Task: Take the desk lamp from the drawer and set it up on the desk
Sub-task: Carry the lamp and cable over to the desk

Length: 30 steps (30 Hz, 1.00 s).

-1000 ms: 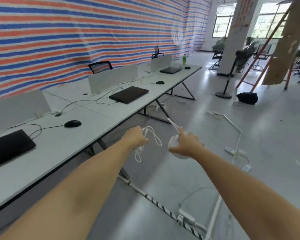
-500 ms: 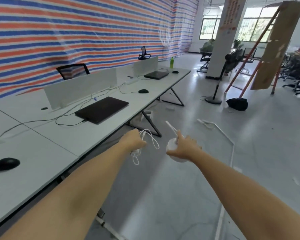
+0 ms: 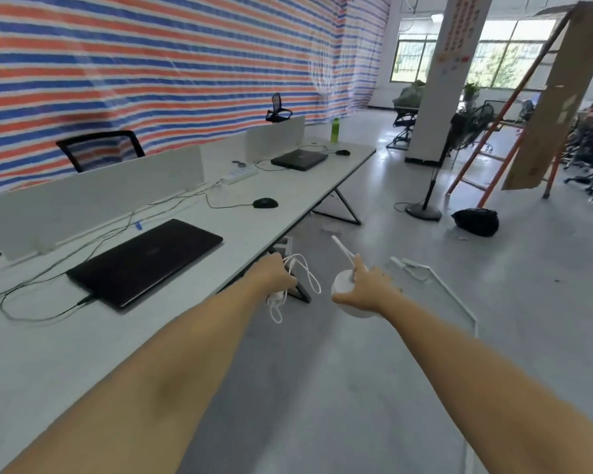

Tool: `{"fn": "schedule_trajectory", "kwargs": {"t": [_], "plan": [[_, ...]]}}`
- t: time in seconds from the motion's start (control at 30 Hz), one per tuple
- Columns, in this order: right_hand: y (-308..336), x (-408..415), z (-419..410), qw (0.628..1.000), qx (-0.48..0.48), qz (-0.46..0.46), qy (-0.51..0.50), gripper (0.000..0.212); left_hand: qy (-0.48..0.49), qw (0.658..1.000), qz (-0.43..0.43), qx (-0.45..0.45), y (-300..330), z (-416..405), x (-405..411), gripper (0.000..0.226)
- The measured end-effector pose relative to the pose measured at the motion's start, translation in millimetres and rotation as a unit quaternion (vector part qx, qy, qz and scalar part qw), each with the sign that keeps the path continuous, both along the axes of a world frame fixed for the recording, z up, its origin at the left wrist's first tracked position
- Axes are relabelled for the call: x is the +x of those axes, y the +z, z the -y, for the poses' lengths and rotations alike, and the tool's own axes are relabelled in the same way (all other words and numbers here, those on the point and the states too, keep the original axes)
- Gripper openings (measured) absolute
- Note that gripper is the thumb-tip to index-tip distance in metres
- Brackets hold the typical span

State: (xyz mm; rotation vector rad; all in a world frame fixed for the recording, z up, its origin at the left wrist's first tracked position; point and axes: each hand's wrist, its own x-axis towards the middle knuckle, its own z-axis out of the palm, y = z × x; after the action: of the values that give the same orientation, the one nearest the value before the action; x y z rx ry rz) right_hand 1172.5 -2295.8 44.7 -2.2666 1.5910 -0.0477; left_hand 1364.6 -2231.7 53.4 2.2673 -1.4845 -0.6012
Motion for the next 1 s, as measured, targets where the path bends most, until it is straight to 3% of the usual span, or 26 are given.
{"fn": "schedule_trajectory", "kwargs": {"t": [0.27, 0.57, 0.8, 1.0], "plan": [[16.9, 37.2, 162.6, 1.0, 0.006, -0.014, -0.019, 0.111, -0.009, 1.0, -0.003, 0.014, 18.4, 161.6, 50.4, 0.023], [-8.6, 68.4, 345.9, 0.999, 0.014, -0.029, 0.008, 0.115, -0.014, 0.999, 0.004, 0.031, -16.3, 350.2, 76.3, 0.023], [1.5, 96.4, 528.3, 0.996, 0.008, -0.064, 0.063, 0.11, 0.055, 0.997, -0.044, 0.02, -23.1, 510.0, 105.3, 0.032], [-2.9, 159.3, 641.4, 0.991, 0.025, -0.072, 0.114, 0.107, 0.118, 0.991, -0.042, 0.046, -31.4, 595.5, 157.4, 0.034]]}}
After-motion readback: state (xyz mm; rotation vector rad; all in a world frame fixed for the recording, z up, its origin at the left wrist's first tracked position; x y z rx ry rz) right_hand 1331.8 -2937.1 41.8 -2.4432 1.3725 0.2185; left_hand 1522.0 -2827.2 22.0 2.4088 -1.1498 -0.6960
